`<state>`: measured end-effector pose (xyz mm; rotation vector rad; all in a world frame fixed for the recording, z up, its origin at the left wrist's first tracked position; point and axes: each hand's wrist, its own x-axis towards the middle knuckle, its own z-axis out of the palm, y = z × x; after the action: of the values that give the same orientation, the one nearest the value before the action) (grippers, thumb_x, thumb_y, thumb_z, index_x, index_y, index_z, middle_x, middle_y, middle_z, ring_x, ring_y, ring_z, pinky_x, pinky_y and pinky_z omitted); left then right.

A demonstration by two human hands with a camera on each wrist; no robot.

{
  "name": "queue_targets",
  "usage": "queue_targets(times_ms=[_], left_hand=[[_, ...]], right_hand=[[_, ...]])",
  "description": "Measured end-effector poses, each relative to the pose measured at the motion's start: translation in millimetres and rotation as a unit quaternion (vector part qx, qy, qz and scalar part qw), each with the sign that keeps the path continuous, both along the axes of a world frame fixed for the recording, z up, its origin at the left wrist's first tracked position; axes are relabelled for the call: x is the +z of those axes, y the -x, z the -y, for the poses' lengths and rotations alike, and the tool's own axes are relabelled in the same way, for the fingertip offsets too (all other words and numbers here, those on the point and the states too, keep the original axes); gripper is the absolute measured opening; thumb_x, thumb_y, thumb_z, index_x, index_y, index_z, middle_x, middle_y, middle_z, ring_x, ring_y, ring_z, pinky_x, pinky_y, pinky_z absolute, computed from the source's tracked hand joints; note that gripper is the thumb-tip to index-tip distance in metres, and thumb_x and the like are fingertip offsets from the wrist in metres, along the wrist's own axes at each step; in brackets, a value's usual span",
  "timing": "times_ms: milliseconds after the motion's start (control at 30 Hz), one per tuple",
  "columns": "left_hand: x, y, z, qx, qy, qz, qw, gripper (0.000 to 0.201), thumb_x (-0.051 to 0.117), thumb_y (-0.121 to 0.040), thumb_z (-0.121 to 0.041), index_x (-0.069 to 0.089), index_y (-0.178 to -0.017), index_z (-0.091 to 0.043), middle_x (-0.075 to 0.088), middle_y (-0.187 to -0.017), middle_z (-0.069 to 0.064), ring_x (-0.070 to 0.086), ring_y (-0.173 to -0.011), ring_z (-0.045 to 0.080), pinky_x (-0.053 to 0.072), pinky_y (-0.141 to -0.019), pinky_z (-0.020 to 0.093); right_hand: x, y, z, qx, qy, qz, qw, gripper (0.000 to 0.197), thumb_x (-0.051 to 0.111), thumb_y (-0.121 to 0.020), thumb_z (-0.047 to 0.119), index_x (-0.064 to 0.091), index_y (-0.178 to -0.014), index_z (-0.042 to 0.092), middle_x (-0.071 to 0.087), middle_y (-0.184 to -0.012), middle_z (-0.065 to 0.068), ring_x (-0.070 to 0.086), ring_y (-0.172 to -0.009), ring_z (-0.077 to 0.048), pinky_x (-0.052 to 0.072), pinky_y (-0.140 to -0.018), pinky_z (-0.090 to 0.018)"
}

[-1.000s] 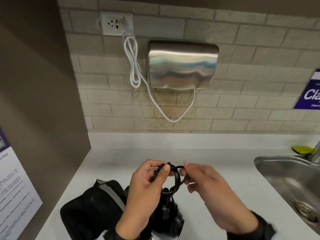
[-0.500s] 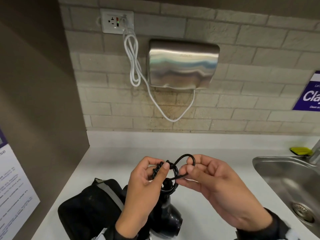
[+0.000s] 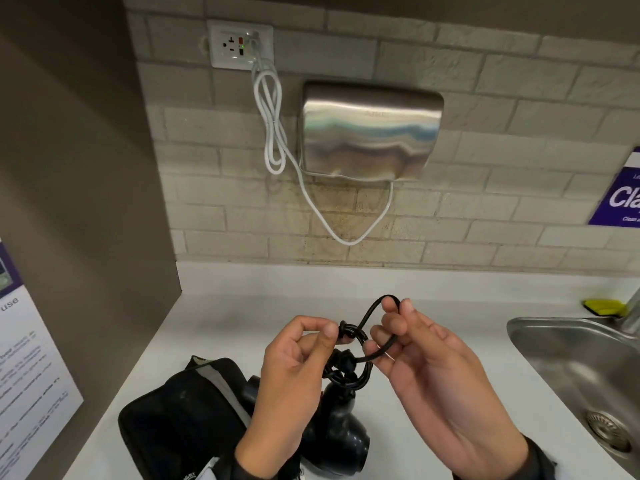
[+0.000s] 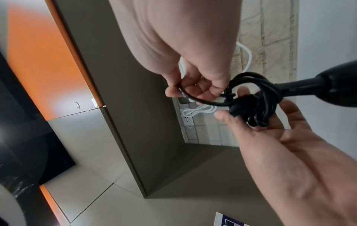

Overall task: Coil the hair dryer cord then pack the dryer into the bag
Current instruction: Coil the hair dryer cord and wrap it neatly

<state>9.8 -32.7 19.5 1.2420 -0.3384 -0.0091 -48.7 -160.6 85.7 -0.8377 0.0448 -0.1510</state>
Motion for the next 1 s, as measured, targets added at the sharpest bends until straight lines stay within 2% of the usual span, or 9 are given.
queue_targets(times_ms=[133,300,400,467,667,800,900,933,1000], left_hand=[[-0.3,-1.4,-4.0,0.0,-0.021,0.021,1.0,0.024,0.066,-0.081,-0.033,0.067,-0.1,-0.018,0.077,-0.076,0.01,0.07,-0.071,0.013,0.052,-0.065,0.016],[0.7,-3.5,-6.5,-0.001,-0.091,0.093,0.991,0.021,0.067,-0.081,-0.039,0.073,-0.101,-0.039,0.078,-0.082,-0.001,0.073,-0.085,0.011,0.052,-0.08,0.024],[1.9,-4.2,-5.8,0.004,-0.101,0.102,0.99,0.022,0.07,-0.079,-0.037,0.074,-0.101,-0.04,0.079,-0.09,-0.006,0.073,-0.093,0.01,0.053,-0.087,0.028],[3.5,-3.4,-5.9,0.005,-0.1,0.098,0.99,0.022,0.071,-0.079,-0.034,0.075,-0.1,-0.04,0.08,-0.092,-0.007,0.074,-0.092,0.011,0.055,-0.085,0.03],[6.2,-3.3,-9.8,0.012,-0.098,0.091,0.991,0.023,0.074,-0.077,-0.035,0.074,-0.101,-0.038,0.078,-0.079,0.005,0.069,-0.08,0.031,0.057,-0.081,0.043],[6.7,-6.5,-12.3,0.013,-0.116,0.092,0.989,0.03,0.083,-0.067,-0.035,0.075,-0.096,-0.037,0.075,-0.071,0.007,0.064,-0.069,0.016,0.052,-0.073,0.034],[10.6,-7.6,-14.2,0.019,-0.143,0.088,0.986,0.035,0.089,-0.061,-0.031,0.075,-0.093,-0.036,0.077,-0.071,0.002,0.067,-0.07,0.025,0.057,-0.075,0.041],[11.8,-7.7,-14.3,0.024,-0.159,0.091,0.983,0.036,0.091,-0.061,-0.028,0.075,-0.091,-0.036,0.077,-0.07,0.0,0.067,-0.069,0.022,0.058,-0.074,0.038],[13.0,-8.6,-14.1,0.041,-0.19,0.107,0.975,0.033,0.092,-0.063,-0.025,0.074,-0.088,-0.037,0.076,-0.067,-0.005,0.067,-0.064,0.01,0.054,-0.07,0.022]], right_hand=[[7.6,2.7,4.1,0.002,-0.012,-0.017,1.0,0.018,0.051,-0.093,0.014,0.058,-0.101,-0.001,0.045,-0.062,-0.003,0.049,-0.057,-0.018,0.052,-0.056,-0.031],[17.2,1.9,11.9,0.005,0.021,-0.041,0.999,0.025,0.053,-0.091,0.018,0.06,-0.102,-0.003,0.044,-0.06,-0.001,0.044,-0.048,-0.012,0.043,-0.044,-0.022],[21.8,1.1,11.9,0.004,0.023,-0.044,0.999,0.027,0.053,-0.093,0.021,0.06,-0.103,-0.003,0.044,-0.058,0.0,0.04,-0.044,-0.009,0.04,-0.041,-0.018],[22.8,0.7,10.8,0.012,0.019,-0.045,0.999,0.03,0.053,-0.092,0.023,0.06,-0.104,-0.004,0.043,-0.057,0.001,0.039,-0.042,-0.007,0.039,-0.039,-0.018],[23.7,3.1,18.9,0.07,0.034,-0.048,0.996,0.034,0.06,-0.086,0.021,0.067,-0.105,-0.006,0.041,-0.061,-0.002,0.036,-0.044,-0.009,0.037,-0.038,-0.019],[32.4,6.9,31.9,0.104,0.103,-0.08,0.986,0.024,0.059,-0.087,0.017,0.069,-0.098,-0.002,0.043,-0.058,0.0,0.027,-0.029,-0.002,0.023,-0.024,-0.012],[35.6,7.0,41.5,0.108,0.196,-0.082,0.971,0.024,0.053,-0.094,0.016,0.065,-0.094,-0.004,0.047,-0.055,-0.002,0.023,-0.024,-0.002,0.018,-0.026,-0.008],[34.1,6.4,43.7,0.099,0.233,-0.073,0.965,0.025,0.053,-0.094,0.017,0.063,-0.096,-0.006,0.049,-0.057,-0.004,0.023,-0.026,-0.004,0.02,-0.027,-0.009],[28.2,5.3,45.9,0.075,0.305,-0.047,0.948,0.025,0.052,-0.096,0.015,0.061,-0.099,-0.007,0.052,-0.061,-0.01,0.027,-0.031,-0.01,0.027,-0.032,-0.014]])
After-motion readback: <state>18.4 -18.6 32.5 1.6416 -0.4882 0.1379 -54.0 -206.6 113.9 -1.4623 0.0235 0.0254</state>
